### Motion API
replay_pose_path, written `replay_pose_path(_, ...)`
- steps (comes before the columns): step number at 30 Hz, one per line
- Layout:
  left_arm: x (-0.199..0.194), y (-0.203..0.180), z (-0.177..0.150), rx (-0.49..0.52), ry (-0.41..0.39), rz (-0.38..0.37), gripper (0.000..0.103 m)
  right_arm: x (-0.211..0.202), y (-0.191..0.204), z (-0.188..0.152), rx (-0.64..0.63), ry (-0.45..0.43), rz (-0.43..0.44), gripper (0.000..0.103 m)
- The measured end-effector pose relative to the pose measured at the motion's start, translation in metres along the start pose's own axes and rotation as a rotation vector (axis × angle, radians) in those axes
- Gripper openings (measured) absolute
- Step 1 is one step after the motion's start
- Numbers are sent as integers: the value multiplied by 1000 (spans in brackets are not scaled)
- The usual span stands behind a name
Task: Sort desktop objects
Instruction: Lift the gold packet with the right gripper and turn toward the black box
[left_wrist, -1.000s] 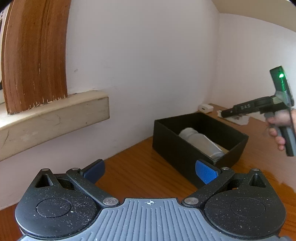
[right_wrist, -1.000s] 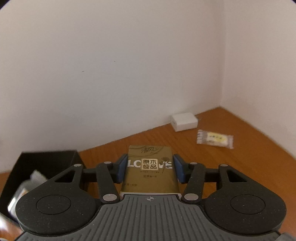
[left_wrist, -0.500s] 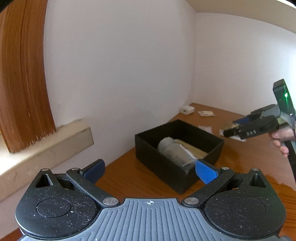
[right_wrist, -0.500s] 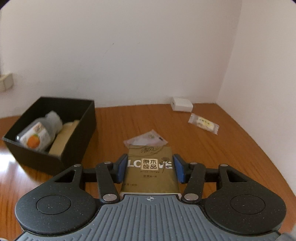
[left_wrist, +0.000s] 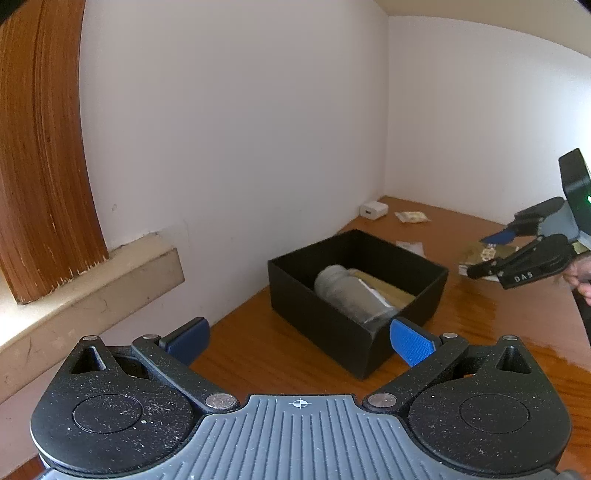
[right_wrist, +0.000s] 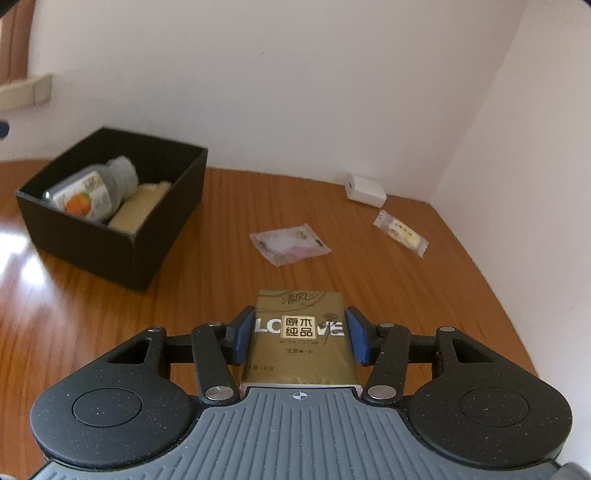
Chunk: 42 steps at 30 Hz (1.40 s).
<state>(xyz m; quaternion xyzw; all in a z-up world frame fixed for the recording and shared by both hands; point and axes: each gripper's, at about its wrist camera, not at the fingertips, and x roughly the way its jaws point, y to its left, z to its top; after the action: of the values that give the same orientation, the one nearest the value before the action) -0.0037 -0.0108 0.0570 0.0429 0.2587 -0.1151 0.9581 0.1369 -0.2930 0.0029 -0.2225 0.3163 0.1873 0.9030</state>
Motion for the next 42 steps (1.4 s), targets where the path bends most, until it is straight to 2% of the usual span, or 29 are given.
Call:
replay_pose_path(22, 3, -1, -5, 29, 28, 12, 103, -18, 27, 13, -224, 64, -34, 52)
replay_pose_path(36, 3, 2, -6, 29, 37, 17, 103, -33, 59, 42, -349, 13, -20, 52)
replay_pose_path(42, 4, 3, -6, 28, 35, 17, 103, -34, 63, 50, -359, 2, -14, 52)
